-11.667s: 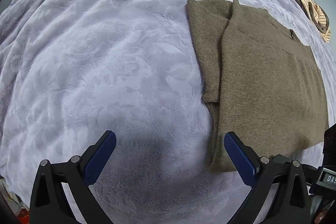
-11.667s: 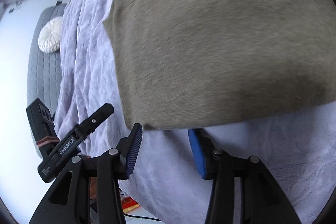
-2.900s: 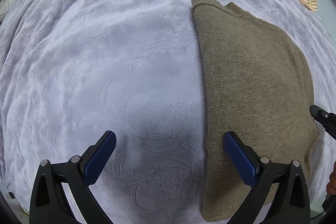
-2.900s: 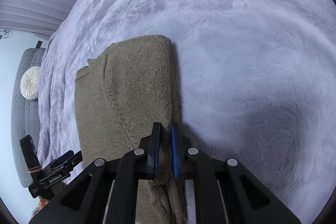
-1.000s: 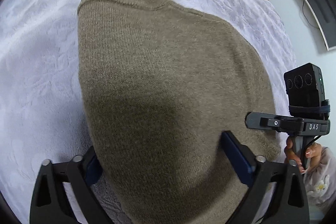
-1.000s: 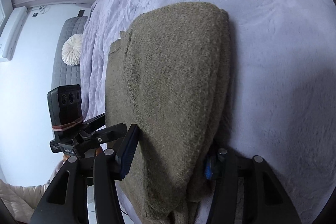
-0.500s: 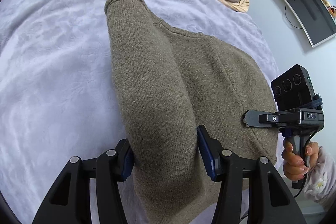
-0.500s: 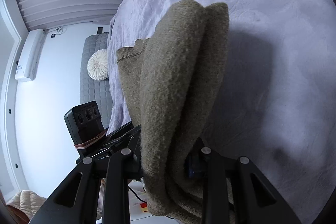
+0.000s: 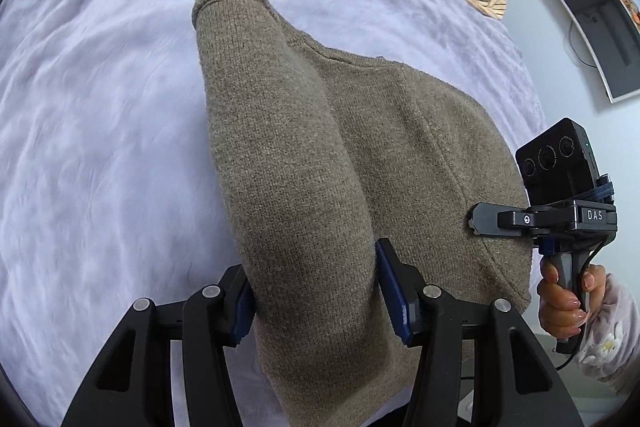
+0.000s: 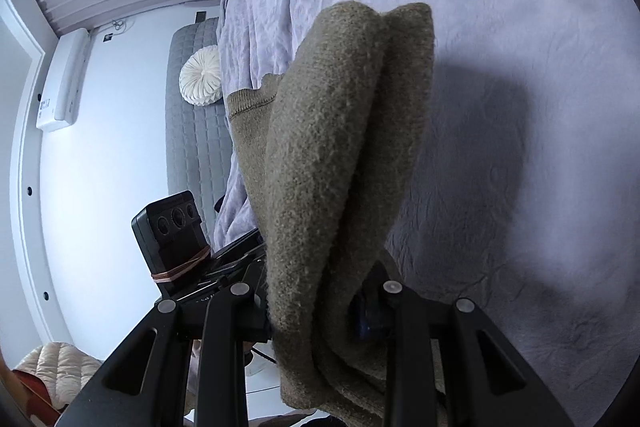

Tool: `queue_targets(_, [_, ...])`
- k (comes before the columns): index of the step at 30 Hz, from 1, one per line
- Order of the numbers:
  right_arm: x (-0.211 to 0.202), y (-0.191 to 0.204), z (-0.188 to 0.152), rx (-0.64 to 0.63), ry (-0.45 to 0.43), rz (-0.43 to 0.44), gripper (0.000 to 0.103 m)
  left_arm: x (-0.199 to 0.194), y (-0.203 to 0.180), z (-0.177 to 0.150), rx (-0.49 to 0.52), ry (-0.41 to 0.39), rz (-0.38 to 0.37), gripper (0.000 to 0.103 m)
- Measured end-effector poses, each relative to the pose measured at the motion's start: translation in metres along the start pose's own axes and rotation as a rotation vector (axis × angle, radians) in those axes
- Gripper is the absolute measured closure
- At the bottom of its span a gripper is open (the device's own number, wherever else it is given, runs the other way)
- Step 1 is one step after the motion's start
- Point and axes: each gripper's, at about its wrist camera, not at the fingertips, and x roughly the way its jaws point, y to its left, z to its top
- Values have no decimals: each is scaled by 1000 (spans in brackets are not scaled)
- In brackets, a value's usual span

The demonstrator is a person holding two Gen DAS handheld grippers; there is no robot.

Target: Fold small clothes

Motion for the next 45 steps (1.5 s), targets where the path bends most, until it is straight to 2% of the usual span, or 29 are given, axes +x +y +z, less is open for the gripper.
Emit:
queue_targets(4, [22, -14, -5, 25, 25, -28, 72, 15, 16, -22, -35, 16, 25, 48])
queue_targets(7, [29, -20, -2, 3, 34, -122, 72, 26, 28, -27, -60, 18, 87, 48])
queue_targets(9, [24, -20, 2, -3, 15, -191, 71, 26, 37, -28, -84, 11, 90, 44])
queue_targets(11, [15, -14, 5, -33, -6, -281, 69, 19, 45, -30, -94, -7, 103, 40])
queue_targets(12, [10, -8, 5, -69, -14, -360, 69, 15, 48, -31, -91, -14, 122, 34])
queue_targets(15, [-1, 7, 5, -134, -44, -567, 68, 8, 49, -34, -75, -32, 220, 31])
queue_targets(17, [-11, 14, 0, -165, -69, -668, 73, 3, 49, -39, -71, -32, 279, 31])
queue_targets(18, [-14, 21, -2, -195, -82, -708, 92, 0, 48, -41, -68, -34, 298, 31])
queue_targets(19, [-16, 28, -6, -223, -88, -752, 99, -3, 46, -43, -62, -39, 307, 32])
queue_targets(20, [-19, 32, -12, -247, -94, -783, 99, -7, 43, -45, -55, -46, 308, 32])
queue_targets(24, [-13, 61, -35, -326, -96, -737, 99, -18, 23, -52, -11, -62, 277, 32])
queue_targets(26, [-4, 69, -45, -362, -76, -746, 99, -18, 14, -57, 3, -55, 243, 32])
queue_targets(31, [17, 59, -61, -346, -27, -779, 99, 4, -10, -64, 4, -1, 124, 32])
queue_targets(34, [29, 47, -63, -362, -7, -880, 100, 25, -13, -74, 25, 41, 164, 32])
queue_targets(36, [33, 37, -63, -351, 2, -916, 100, 34, -13, -78, 47, 47, 196, 32])
queue_targets(42, [41, 14, -60, -345, 13, -946, 100, 39, -12, -77, 60, 57, 216, 31])
queue_targets(45, [40, 16, -64, -359, 16, -970, 100, 40, -11, -81, 68, 65, 240, 31])
